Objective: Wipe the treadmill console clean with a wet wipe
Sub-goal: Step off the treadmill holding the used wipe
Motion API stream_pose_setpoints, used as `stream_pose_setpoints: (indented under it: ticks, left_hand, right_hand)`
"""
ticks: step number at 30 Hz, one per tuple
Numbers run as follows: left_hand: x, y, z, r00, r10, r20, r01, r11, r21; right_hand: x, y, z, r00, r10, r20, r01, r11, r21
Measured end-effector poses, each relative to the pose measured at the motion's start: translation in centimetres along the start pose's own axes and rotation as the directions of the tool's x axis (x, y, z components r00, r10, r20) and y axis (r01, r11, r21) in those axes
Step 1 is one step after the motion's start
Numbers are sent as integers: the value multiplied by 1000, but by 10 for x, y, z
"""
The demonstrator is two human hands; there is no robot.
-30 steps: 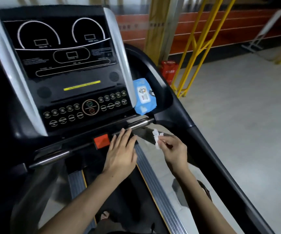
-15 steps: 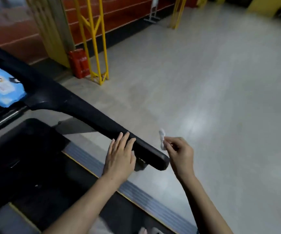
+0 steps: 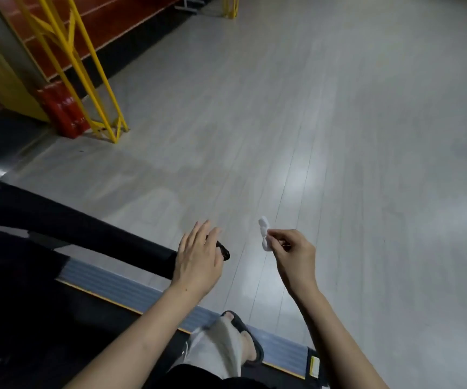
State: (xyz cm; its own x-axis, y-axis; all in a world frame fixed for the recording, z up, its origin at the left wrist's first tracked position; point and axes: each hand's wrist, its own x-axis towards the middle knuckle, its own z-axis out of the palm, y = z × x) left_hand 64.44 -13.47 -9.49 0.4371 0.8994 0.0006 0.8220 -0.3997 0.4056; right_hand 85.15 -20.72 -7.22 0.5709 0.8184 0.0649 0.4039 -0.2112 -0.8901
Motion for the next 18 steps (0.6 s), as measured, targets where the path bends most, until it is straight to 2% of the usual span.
stream_pose_setpoints:
  ticks: [3,10,13,18]
  left_hand:
    - [38,9,13,1000,-27,-2,27,1000,-15]
    - [101,13,31,980,-197,-18,197,980,-28]
    - [126,14,35,968,-248,-39,247,969,-22]
    - [142,19,63,941,-339,12,339,941,16]
  right_hand:
    - [40,6,0,999,16,42,-16,1000,3]
    - [143,13,22,975,-18,223,24,999,-21]
    - [179,22,36,955,-28,294,40,999,-32]
    - [221,48,70,901,-64,428,95,994,-53]
